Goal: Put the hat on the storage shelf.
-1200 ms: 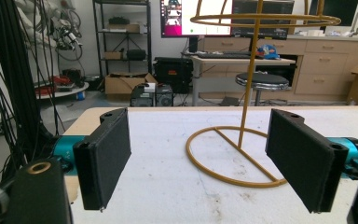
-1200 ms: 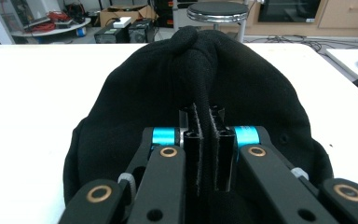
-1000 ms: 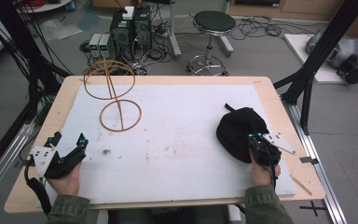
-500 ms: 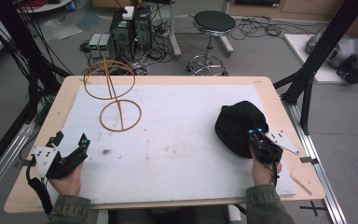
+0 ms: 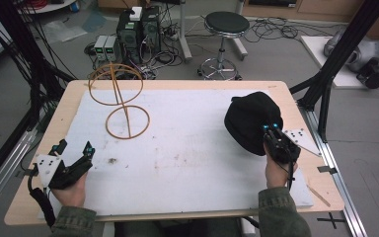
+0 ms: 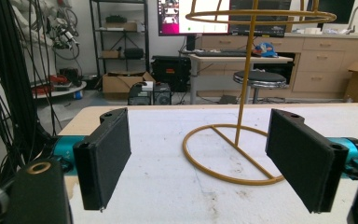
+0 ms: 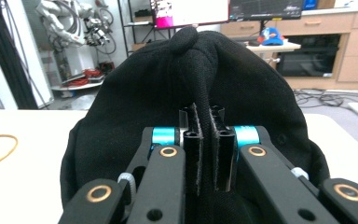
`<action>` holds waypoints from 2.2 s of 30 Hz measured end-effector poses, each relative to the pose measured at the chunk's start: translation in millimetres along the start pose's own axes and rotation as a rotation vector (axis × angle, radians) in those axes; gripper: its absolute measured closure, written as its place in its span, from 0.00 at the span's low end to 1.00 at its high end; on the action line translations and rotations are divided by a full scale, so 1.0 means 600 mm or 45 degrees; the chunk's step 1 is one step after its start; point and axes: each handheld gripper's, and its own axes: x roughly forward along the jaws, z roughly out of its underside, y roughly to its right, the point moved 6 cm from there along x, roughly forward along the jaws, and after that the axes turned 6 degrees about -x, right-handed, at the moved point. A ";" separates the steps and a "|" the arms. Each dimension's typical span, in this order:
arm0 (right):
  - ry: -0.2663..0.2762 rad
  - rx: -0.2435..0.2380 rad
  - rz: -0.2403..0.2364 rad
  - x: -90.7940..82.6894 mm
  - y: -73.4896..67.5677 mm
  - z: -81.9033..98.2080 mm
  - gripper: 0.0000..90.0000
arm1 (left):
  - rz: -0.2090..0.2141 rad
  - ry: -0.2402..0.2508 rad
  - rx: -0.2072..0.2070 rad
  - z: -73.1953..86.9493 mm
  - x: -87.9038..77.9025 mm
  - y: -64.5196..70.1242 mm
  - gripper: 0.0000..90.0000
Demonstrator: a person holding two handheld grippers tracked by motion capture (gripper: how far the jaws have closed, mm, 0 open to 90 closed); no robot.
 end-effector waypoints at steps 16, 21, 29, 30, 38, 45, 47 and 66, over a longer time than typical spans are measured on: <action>0.136 -0.111 -0.056 0.032 -0.043 -0.096 0.96 | 0.000 -0.002 0.002 0.001 0.001 -0.002 0.25; 0.178 -0.123 -0.064 0.043 -0.058 -0.118 0.96 | 0.004 -0.001 0.001 0.000 0.000 -0.001 0.25; 0.221 -0.140 -0.077 0.068 -0.079 -0.144 0.96 | 0.004 -0.003 -0.004 0.001 0.001 -0.002 0.25; 0.220 -0.136 -0.080 0.071 -0.080 -0.146 0.96 | 0.005 -0.004 -0.003 0.001 0.000 -0.002 0.25; 0.250 -0.130 -0.115 0.099 -0.111 -0.178 0.96 | 0.011 -0.008 0.001 0.004 0.002 0.000 0.25; 0.262 -0.163 -0.160 0.119 -0.152 -0.199 0.96 | 0.004 -0.015 -0.013 0.007 0.004 -0.008 0.25; 0.269 -0.169 -0.172 0.126 -0.164 -0.205 0.96 | 0.000 -0.014 -0.020 0.008 0.004 -0.009 0.25; 0.268 -0.122 -0.359 0.199 -0.303 -0.238 0.96 | 0.005 -0.010 -0.021 0.006 0.004 -0.010 0.25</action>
